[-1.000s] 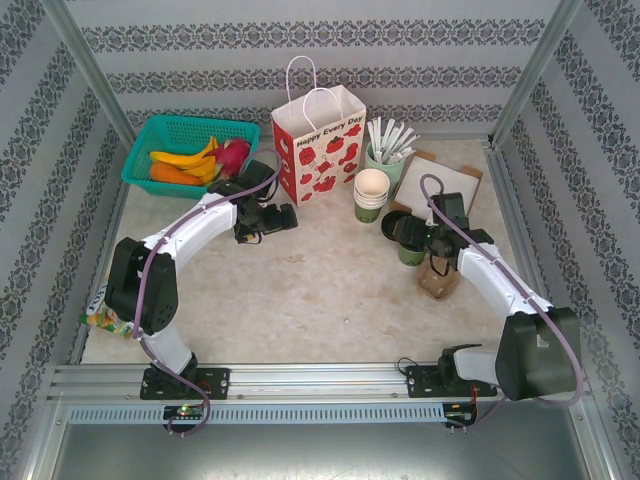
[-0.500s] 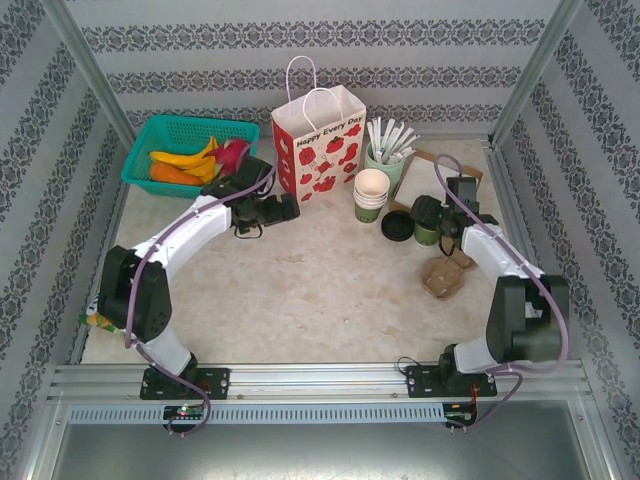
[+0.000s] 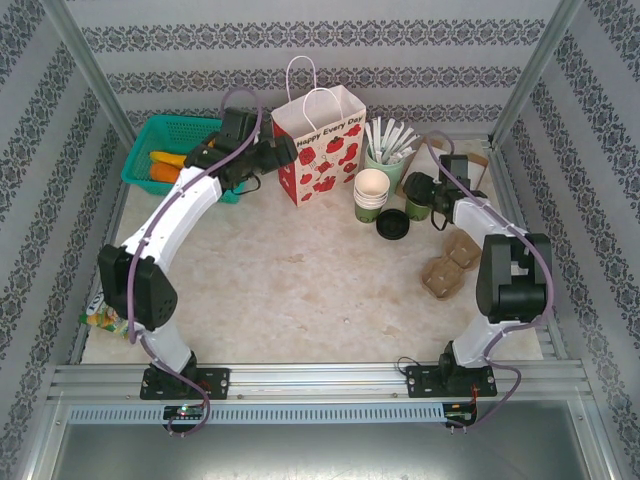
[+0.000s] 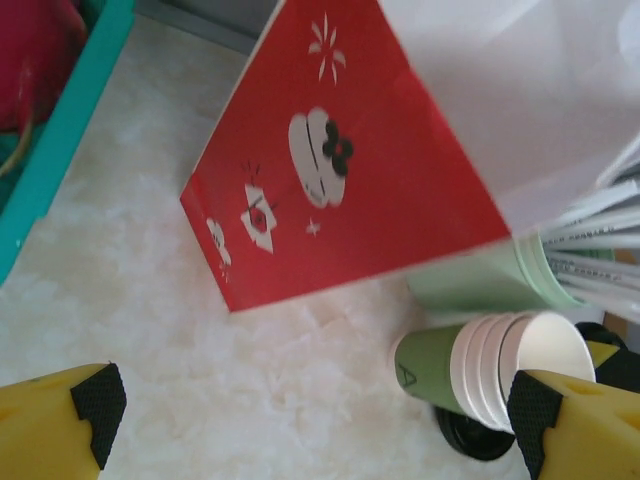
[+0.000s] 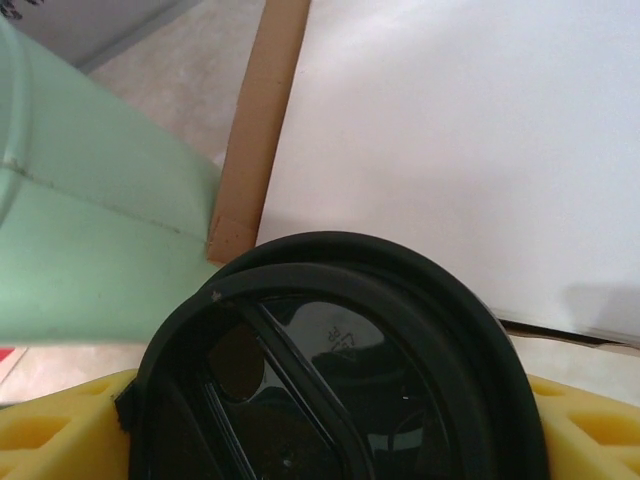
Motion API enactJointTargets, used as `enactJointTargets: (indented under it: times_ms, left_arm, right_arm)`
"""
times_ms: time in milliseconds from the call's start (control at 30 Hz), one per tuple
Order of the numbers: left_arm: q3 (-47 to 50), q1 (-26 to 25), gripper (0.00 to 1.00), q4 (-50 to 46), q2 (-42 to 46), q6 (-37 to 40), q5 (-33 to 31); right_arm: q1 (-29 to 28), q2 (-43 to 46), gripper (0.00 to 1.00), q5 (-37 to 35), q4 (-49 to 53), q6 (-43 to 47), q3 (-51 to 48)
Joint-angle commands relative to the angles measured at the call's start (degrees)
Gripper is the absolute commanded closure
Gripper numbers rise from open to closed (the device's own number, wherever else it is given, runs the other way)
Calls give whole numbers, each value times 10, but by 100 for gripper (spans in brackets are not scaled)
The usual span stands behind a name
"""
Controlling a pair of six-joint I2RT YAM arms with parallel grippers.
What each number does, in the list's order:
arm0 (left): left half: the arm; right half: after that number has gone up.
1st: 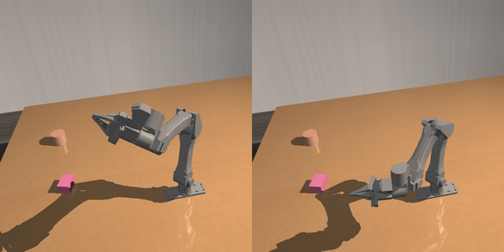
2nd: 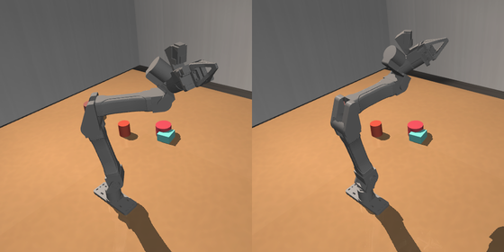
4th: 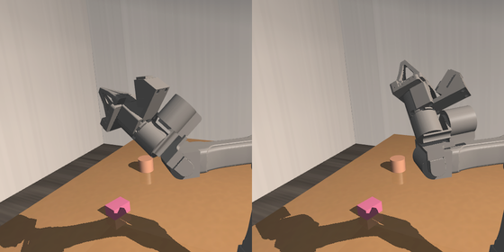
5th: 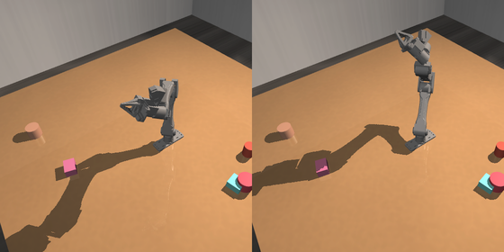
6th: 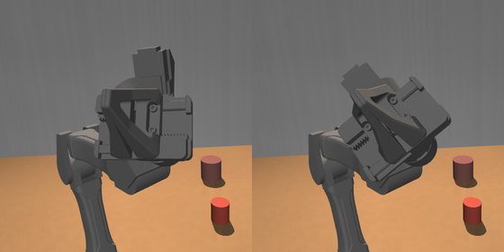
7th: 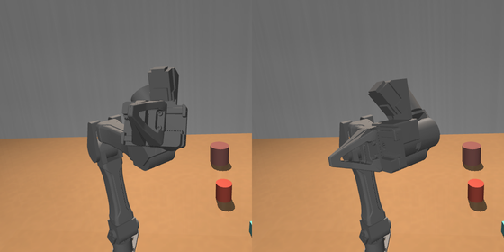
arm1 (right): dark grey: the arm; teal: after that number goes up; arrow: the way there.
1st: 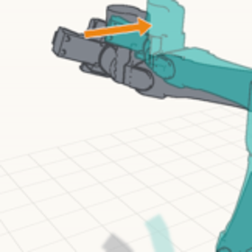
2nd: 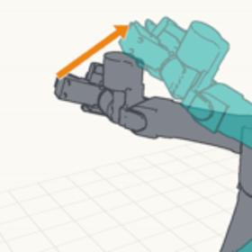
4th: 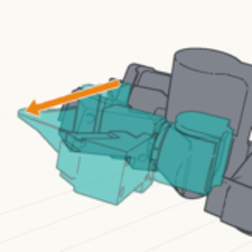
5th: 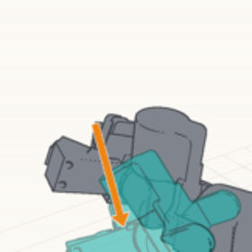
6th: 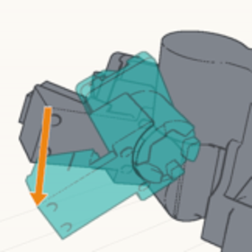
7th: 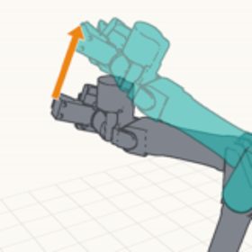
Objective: Pack the takeout coffee
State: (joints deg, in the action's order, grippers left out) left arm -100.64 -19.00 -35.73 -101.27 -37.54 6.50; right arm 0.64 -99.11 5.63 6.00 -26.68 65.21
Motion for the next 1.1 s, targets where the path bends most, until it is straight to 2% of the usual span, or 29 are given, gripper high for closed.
enactJointTargets:
  times_ms: [0,200,467,733,867,1067]
  left_arm:
    - [-52,12,0,-44,-42,14,-14]
    - [-146,15,0,-69,-99,11,-21]
    - [-239,16,0,-90,-154,-9,2]
    - [-202,19,0,-79,-110,-16,5]
    - [-167,19,0,-30,-86,-19,0]
    - [-206,19,0,-44,-111,-36,-18]
  right_arm:
    - [0,-27,19,2,-17,0,34]
    - [-3,-56,15,7,-10,-2,66]
    - [-3,-32,10,7,5,7,64]
    - [-3,10,6,15,11,17,44]
    - [-2,21,4,17,16,20,44]
    - [-2,66,2,-38,44,7,30]
